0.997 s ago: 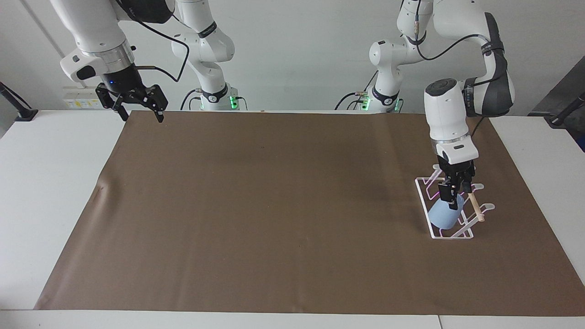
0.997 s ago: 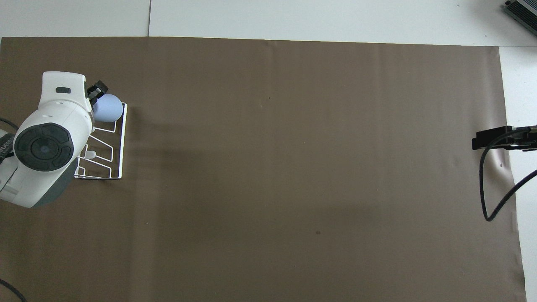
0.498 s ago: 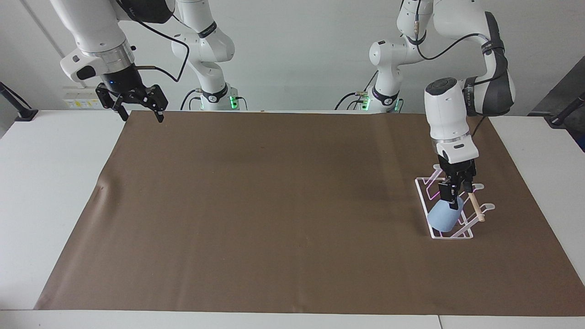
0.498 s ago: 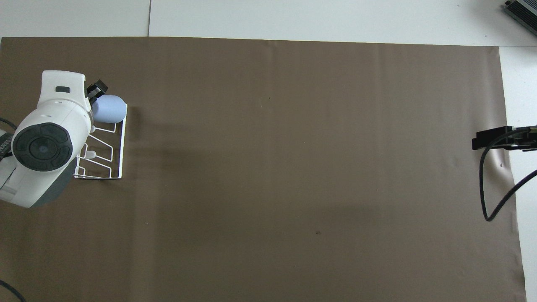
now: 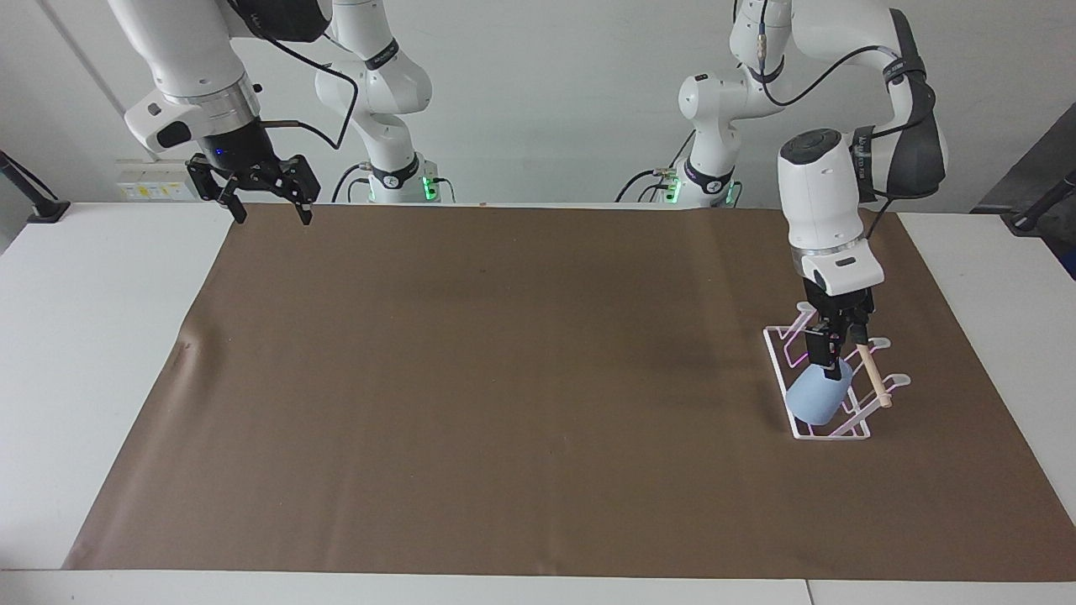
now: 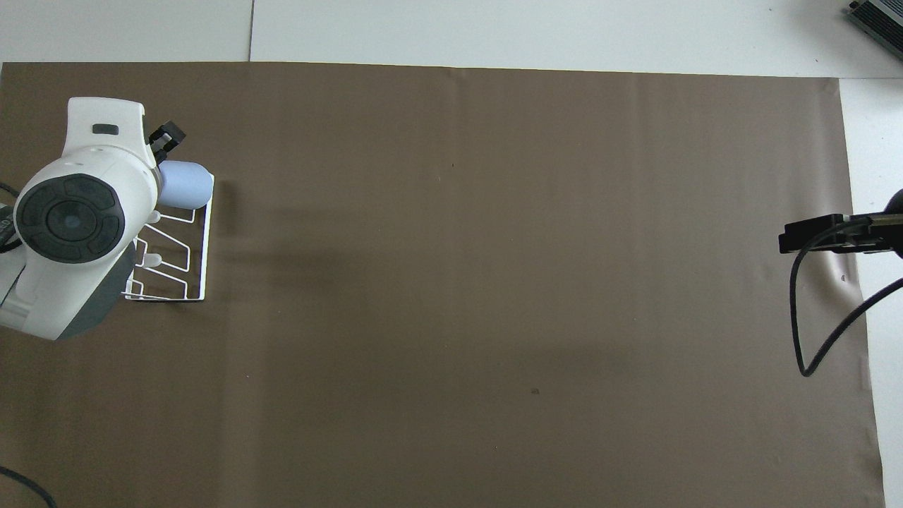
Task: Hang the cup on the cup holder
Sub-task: 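Lower the cup onto the rack hook with the left gripper, then open the left gripper and withdraw it from the hung cup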
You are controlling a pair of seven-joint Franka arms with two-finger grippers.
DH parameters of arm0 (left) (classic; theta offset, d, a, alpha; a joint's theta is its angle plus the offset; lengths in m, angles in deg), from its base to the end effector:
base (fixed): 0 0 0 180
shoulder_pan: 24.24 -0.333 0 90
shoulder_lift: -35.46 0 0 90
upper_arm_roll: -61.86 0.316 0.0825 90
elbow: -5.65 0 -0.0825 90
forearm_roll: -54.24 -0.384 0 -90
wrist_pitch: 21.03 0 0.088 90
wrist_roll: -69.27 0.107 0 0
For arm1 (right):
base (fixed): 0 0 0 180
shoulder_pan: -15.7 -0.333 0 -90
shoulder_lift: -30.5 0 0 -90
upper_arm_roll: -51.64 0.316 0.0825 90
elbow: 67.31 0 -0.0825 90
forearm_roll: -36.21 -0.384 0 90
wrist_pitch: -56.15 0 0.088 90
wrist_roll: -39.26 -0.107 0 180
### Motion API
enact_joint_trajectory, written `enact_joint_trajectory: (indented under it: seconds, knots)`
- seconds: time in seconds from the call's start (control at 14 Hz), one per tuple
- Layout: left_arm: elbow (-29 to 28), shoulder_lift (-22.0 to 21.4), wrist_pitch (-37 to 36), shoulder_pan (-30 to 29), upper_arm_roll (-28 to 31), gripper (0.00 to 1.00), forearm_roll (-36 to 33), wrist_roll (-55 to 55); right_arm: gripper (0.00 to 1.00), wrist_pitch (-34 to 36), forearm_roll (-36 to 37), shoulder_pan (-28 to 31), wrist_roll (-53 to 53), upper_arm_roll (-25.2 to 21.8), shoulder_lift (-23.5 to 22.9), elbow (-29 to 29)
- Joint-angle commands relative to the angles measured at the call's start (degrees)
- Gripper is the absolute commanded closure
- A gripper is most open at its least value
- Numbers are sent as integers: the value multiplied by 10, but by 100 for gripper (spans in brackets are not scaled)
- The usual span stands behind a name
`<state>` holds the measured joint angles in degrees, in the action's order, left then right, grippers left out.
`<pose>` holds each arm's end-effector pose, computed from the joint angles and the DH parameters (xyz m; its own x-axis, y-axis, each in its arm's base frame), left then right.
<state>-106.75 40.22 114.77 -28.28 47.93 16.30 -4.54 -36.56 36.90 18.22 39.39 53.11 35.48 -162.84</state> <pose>0.5989 -0.0940 0.4694 0.6159 0.5487 0.5653 0.6441 -0.7639 0.0397 0.5314 -0.0104 0.6302 0.9992 -0.0155 0.0376 -0.0160 -0.9998 0.0144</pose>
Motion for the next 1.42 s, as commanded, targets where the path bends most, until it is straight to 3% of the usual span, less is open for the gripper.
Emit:
enact_joint_trajectory:
  seconds: [0.0,0.64,1.14,1.35]
  knots:
    - [24,3,-38,10,4,4,46,46,0,-7,-8,4,-8,2,16,-24]
    - [51,-6,-92,9,3,4,142,151,0,-14,-8,3,-10,2,17,-27]
    - [109,-5,-181,31,63,3,263,440,0,-9,-8,3,-8,2,18,-27]
    - [133,-12,-234,74,124,0,308,570,0,-13,-8,5,-9,2,18,-27]
